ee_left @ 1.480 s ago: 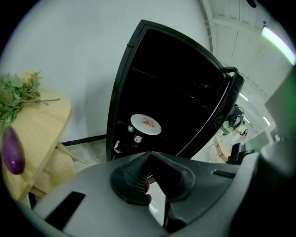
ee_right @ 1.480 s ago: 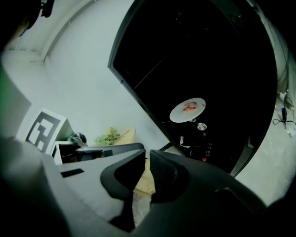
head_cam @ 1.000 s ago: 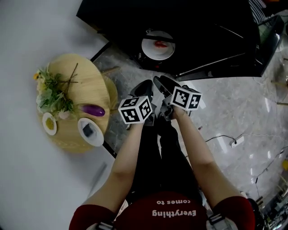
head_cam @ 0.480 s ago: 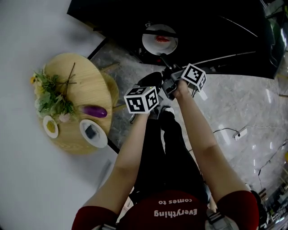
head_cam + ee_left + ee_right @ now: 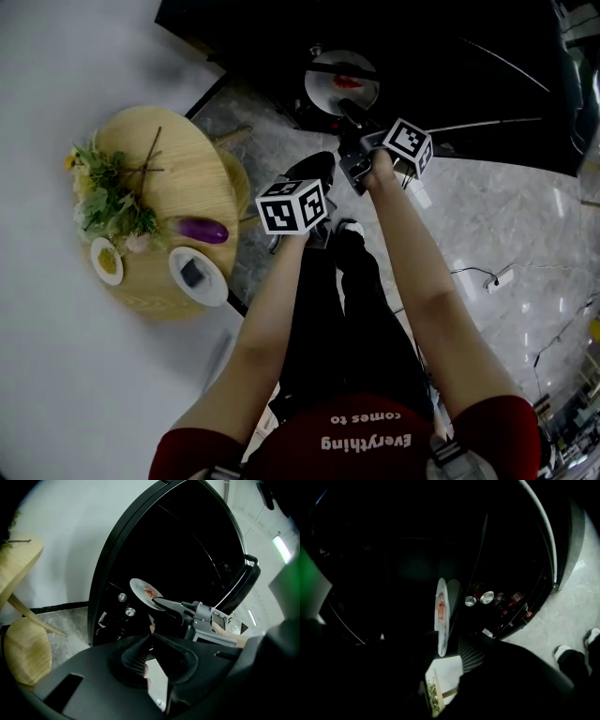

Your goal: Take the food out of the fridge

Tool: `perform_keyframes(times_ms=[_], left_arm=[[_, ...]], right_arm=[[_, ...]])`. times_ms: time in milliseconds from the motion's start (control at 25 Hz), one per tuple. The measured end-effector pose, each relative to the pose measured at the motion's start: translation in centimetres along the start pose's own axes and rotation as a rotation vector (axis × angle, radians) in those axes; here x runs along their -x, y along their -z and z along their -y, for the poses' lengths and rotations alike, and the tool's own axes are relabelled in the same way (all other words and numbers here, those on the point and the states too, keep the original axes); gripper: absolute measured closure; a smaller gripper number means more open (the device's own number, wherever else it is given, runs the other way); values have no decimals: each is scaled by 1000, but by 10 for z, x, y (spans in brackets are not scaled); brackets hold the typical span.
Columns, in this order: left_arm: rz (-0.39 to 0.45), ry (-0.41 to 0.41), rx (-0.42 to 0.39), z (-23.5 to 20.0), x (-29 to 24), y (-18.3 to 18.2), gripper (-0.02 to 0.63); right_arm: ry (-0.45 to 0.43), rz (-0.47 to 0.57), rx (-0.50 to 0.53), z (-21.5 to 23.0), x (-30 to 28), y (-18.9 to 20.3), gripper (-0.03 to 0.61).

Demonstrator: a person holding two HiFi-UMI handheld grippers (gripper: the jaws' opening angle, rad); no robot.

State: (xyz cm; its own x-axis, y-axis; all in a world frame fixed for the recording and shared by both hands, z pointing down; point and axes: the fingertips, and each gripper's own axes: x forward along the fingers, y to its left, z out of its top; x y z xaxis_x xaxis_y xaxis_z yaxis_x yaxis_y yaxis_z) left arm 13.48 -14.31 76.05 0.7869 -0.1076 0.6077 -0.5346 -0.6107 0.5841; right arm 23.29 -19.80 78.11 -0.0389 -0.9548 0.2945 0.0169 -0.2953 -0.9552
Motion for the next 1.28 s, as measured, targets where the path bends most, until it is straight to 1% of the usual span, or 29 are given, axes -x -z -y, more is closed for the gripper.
perform_keyframes(times_ms=[40,120,160,360,560,840,1280], left_arm=[[-2,0,4,-1,1,1,604],[-4,-1,8,-3,2,3,604],[-5,-2,9,-4,2,4,604],[-6,-3,17,-6,6,7,604],[12,3,37,-4,11,7,604],[16,4,28,4,16,9,604],[11,8,33,10,24,30,604]], right_arm=[[3,5,-3,1,1,0,472],[-9,15,-7,0,2,0,529],[-16,16,-10,-1,3,0,545],[-29,5,-40,1,8,2,551],[-43,-3,-54,4,21,6,553],[-68,-65,-35,6,39,23,554],[-133,-150,-36,7,65,57,554]])
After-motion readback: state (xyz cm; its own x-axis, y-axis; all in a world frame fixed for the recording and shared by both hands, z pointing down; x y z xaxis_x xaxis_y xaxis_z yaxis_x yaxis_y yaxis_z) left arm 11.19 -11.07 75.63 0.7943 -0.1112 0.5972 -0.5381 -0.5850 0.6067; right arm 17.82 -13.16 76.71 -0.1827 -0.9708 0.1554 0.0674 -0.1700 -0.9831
